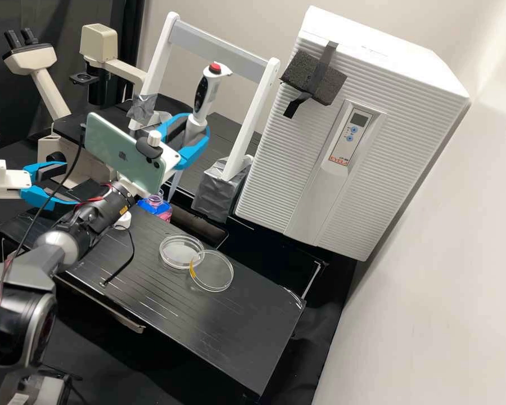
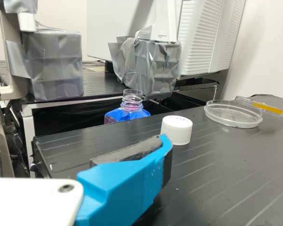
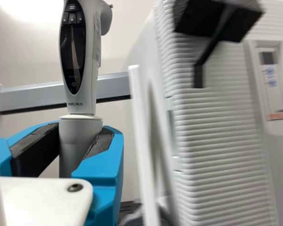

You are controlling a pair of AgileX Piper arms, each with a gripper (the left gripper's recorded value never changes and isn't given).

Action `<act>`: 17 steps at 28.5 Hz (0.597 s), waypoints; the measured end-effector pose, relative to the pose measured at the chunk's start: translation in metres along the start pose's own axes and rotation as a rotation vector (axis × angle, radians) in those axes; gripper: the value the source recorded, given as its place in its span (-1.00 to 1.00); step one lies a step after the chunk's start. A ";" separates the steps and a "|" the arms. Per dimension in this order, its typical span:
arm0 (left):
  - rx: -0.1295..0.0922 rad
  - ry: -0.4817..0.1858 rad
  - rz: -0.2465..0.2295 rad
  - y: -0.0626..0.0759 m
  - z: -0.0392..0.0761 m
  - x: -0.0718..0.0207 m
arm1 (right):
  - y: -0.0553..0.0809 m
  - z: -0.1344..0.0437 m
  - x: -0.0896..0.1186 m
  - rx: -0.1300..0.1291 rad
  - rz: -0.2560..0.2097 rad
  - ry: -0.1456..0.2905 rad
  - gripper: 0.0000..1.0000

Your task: Use the pipette

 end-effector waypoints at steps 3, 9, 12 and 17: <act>0.000 -0.004 -0.002 0.000 0.001 0.0001 | 0.007 0.009 -0.007 -0.048 -0.008 -0.036 -1.00; 0.001 -0.010 -0.003 -0.001 0.002 0.0003 | 0.021 0.020 -0.017 -0.096 0.007 -0.079 -1.00; 0.002 -0.016 0.006 0.000 0.003 0.0009 | 0.027 0.020 -0.019 -0.118 0.022 -0.080 -1.00; 0.015 -0.041 -0.005 -0.003 0.004 0.0024 | 0.032 0.018 -0.021 -0.141 0.038 -0.074 -1.00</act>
